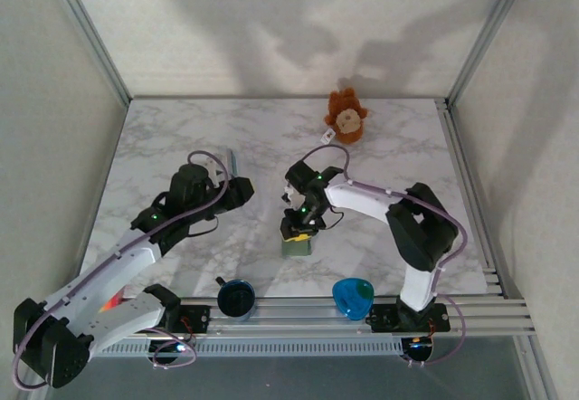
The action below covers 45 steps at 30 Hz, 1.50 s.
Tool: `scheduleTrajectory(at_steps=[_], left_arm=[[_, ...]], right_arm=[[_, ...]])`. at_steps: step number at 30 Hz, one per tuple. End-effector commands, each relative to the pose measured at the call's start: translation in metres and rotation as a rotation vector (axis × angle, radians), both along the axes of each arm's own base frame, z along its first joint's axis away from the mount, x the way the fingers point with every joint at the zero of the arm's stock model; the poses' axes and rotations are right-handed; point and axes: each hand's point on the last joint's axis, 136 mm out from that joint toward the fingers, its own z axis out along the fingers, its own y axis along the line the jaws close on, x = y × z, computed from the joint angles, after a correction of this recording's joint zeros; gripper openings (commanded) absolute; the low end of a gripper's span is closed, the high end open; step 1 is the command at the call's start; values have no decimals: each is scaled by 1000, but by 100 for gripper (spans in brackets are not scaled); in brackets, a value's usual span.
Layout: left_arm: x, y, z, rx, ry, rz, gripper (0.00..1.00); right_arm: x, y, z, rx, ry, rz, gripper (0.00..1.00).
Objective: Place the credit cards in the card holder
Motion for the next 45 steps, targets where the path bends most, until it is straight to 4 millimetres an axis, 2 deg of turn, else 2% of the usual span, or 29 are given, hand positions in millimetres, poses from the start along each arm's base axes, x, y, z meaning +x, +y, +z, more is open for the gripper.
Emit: scheduleTrajectory(at_steps=[1,5,7,9,10,11,12,14,17,20,22,26,28,30,32,35,39,42,45], left_arm=[[2,29,2,111,2,81,98],[9,46,18,182,-16,150,100],[13,61,24,230,-38,220,100],[15,78,29,279,-59,298,100],[16,86,33,305,-70,338,100],[17,95,37,330,-82,377,100],[18,102,39,352,-91,407,100],[21,118,41,412,-114,486,100],[27,141,43,482,-157,602,100],[29,166,41,539,-200,712,100],[34,183,32,486,-204,755,100],[43,209,-2,417,-235,749,100],[47,217,-17,434,-246,719,99],[52,223,-35,462,-249,688,100],[58,224,-52,500,-262,632,100],[66,225,-73,534,-284,602,100],[70,230,-76,575,-349,614,100],[64,229,-72,613,-481,612,100],[69,225,-75,606,-496,584,100]], right_arm=[[17,1,49,64,-155,-42,37],[37,-19,99,62,-380,-82,42],[50,-37,122,30,-527,-116,54],[60,-54,142,16,-663,-157,59],[65,-63,154,12,-736,-184,65],[68,-72,164,10,-805,-206,75],[70,-80,175,15,-863,-225,79],[72,-96,191,16,-986,-246,93],[74,-127,199,-54,-1142,-275,98],[76,-155,190,-158,-1270,-262,99],[81,-177,182,-214,-1323,-345,99],[88,-219,162,-241,-1328,-521,99],[93,-230,147,-198,-1322,-542,99],[98,-236,131,-155,-1335,-523,99],[101,-248,104,-164,-1293,-558,99],[110,-260,88,-223,-1278,-589,99],[117,-278,77,-283,-1340,-665,99],[122,-281,58,-243,-1334,-677,99],[131,-277,55,-218,-1348,-620,99]])
